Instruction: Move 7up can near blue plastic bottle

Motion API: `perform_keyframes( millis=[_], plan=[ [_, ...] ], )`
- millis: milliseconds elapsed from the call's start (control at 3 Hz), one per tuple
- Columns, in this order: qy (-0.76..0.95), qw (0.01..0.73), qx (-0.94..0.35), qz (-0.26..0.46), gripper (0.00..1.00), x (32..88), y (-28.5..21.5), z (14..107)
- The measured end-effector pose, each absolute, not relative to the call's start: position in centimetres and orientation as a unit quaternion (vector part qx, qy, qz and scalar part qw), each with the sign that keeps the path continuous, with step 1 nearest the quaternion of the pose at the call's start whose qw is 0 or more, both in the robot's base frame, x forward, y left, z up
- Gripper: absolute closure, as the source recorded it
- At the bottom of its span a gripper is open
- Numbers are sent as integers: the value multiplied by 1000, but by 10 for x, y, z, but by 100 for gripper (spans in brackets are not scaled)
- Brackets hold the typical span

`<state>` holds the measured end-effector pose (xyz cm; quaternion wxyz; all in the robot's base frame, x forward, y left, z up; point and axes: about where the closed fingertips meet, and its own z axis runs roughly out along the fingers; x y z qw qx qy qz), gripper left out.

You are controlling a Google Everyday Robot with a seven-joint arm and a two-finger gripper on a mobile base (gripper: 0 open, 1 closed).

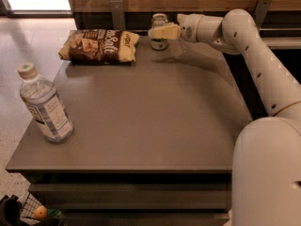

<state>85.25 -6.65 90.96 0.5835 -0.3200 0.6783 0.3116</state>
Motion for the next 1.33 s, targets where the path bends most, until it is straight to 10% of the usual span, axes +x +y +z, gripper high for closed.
perform_keyframes(
  millis=[667, 1333],
  plan=[
    [689, 565, -319, 322, 16, 877, -47, 880],
    [688, 564, -321, 325, 70, 878, -41, 879]
  ],
)
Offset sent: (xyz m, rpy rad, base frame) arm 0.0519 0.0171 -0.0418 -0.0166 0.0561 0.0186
